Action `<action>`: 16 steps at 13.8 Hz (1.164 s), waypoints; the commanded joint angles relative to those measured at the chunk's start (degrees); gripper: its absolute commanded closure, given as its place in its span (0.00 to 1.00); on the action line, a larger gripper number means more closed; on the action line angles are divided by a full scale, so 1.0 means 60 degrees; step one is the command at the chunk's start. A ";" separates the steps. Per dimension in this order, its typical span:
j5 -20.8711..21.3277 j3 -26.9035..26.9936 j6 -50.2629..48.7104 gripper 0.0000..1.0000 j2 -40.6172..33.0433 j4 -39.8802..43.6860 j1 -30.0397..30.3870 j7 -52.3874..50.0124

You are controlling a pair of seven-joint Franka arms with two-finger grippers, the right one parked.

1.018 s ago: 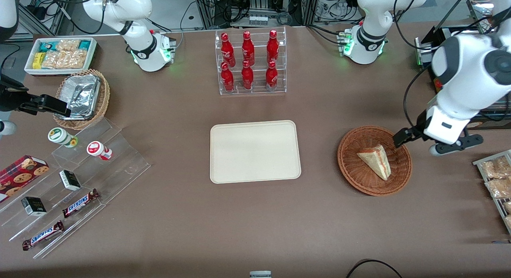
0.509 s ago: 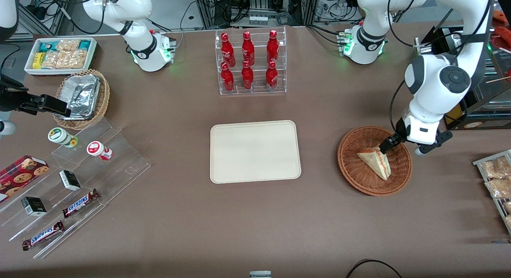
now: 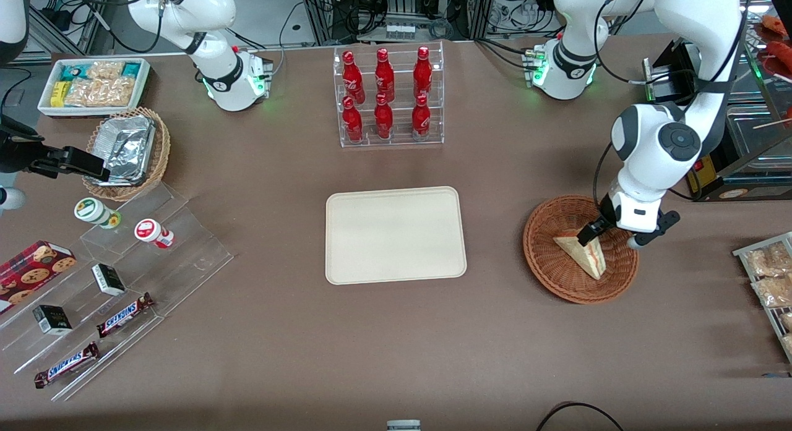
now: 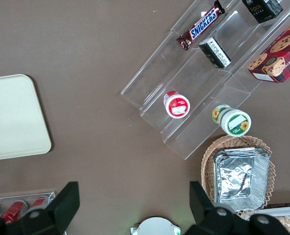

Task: Place sandwich from basket to tray
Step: 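Lower the open left gripper over the sandwich and close on it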

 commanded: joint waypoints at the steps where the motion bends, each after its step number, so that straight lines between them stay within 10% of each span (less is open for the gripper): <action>1: 0.0040 -0.0036 0.0310 0.00 0.0255 -0.0031 -0.0069 -0.0233; 7: 0.0054 -0.0051 0.0675 0.11 0.0650 -0.0133 -0.0099 -0.0203; 10: 0.0040 -0.0051 0.0750 0.95 0.0783 -0.0075 -0.0113 -0.0218; 16: 0.0054 -0.0124 -0.0066 1.00 0.0184 0.0363 -0.0245 -0.0116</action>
